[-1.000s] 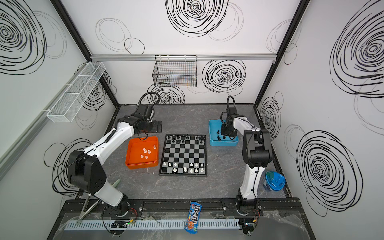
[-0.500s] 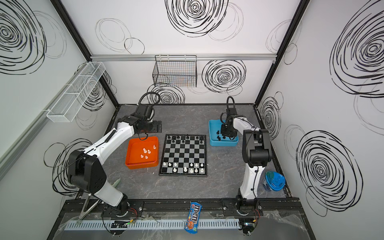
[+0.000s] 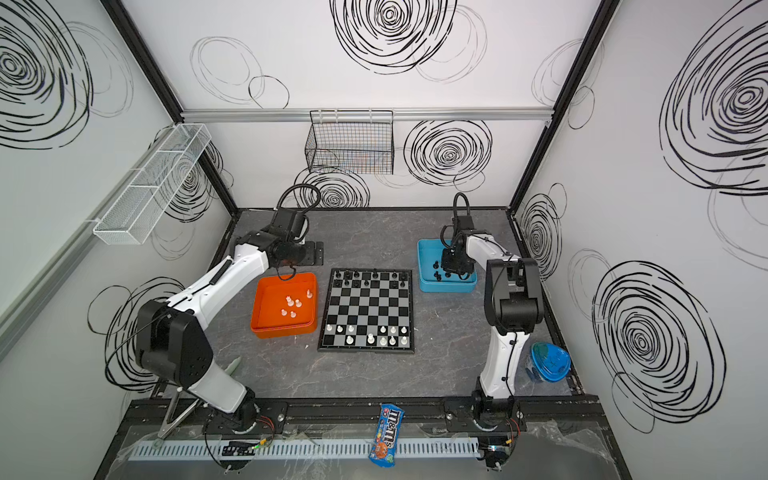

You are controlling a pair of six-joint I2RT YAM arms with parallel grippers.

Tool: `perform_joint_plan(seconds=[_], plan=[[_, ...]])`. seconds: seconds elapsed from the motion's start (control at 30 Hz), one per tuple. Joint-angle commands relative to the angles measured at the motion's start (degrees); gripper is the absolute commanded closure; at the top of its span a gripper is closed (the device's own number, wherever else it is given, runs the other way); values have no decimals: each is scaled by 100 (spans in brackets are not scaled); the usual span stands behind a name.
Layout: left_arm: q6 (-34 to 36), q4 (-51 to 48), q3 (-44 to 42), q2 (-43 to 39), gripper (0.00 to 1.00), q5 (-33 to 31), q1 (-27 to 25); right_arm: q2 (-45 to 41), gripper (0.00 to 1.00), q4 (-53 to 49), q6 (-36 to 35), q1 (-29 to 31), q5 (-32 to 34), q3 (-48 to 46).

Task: Set up the chess pieces on the board
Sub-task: 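Grasp a black king in the cyan tray with the right gripper and lift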

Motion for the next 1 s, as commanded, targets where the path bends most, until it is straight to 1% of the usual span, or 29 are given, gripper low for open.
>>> perform_joint_plan(seconds=[0.0,0.3,0.47,0.63,0.77,0.97], plan=[[53,132,-38,20,4,-39,56,-34,81,-215,-42,66,164,207],[65,122,-37,-15,4,-50,56,-220,82,-496,-84,210,327,570],[70,110,-49,-66,4,-43,73,-283,82,-723,-124,415,392,884],[10,185,-155,-136,4,197,217,-240,82,-1020,-165,677,467,1381],[-15,222,-210,-221,4,289,344,-151,82,-1222,-183,1008,521,1867],[-171,402,-381,-306,4,764,711,197,82,-1496,-156,1724,477,2681]])
